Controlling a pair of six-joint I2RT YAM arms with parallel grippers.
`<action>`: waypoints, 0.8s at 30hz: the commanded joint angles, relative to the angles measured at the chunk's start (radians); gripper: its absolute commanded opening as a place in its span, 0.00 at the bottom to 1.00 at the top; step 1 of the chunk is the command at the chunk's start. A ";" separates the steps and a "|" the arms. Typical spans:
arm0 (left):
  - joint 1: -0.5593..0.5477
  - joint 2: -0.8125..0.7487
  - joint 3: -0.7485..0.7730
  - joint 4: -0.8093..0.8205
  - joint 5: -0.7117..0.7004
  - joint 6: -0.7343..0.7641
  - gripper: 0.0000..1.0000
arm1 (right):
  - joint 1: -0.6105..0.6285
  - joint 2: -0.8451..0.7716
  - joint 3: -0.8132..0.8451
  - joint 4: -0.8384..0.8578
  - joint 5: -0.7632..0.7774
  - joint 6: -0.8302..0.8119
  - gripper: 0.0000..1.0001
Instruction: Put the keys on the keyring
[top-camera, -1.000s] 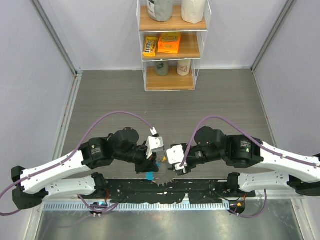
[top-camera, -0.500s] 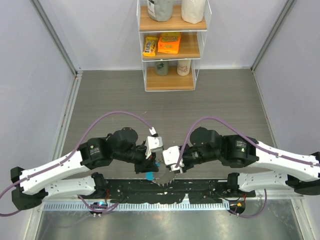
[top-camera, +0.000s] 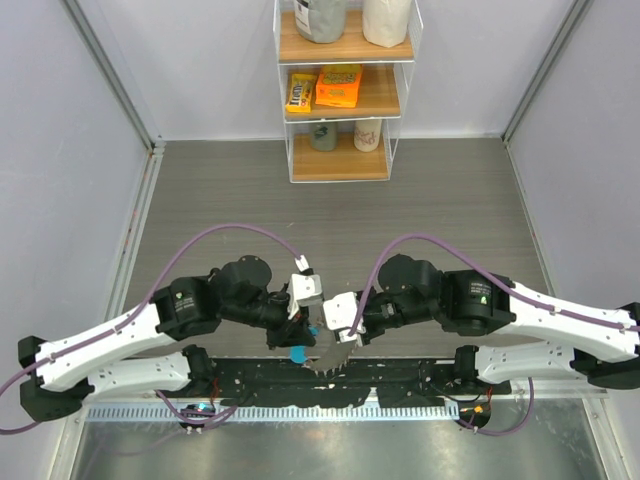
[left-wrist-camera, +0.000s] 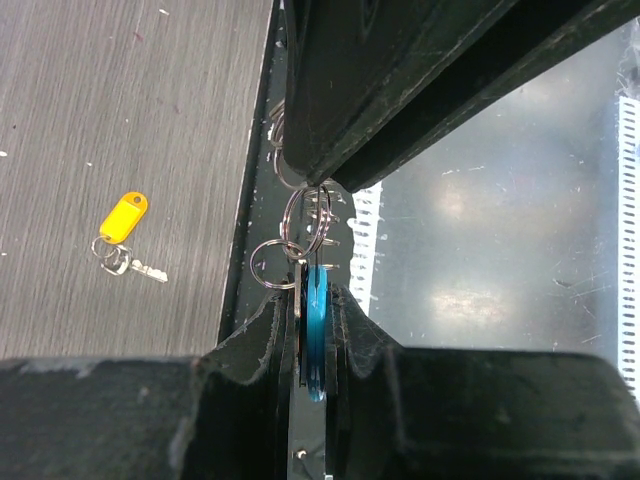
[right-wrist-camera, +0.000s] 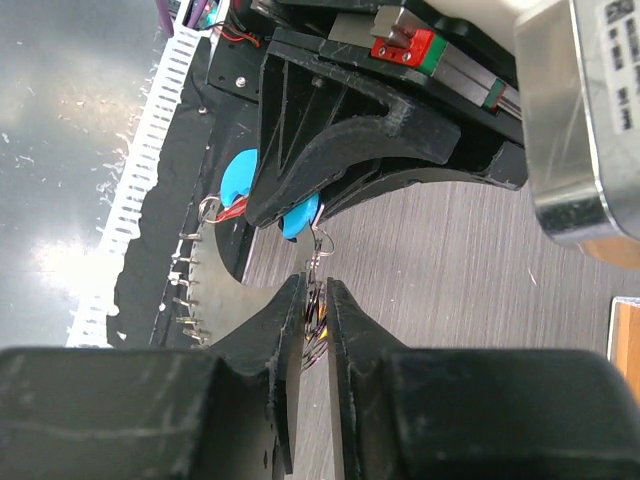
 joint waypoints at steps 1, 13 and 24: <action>0.003 -0.050 0.019 0.080 0.041 -0.012 0.00 | 0.005 -0.015 0.019 -0.018 0.022 -0.001 0.18; 0.003 -0.107 -0.021 0.140 0.074 -0.017 0.00 | 0.005 -0.091 -0.001 0.054 0.033 0.065 0.06; 0.001 -0.168 -0.059 0.221 0.070 -0.025 0.00 | 0.004 -0.186 -0.090 0.261 0.064 0.231 0.06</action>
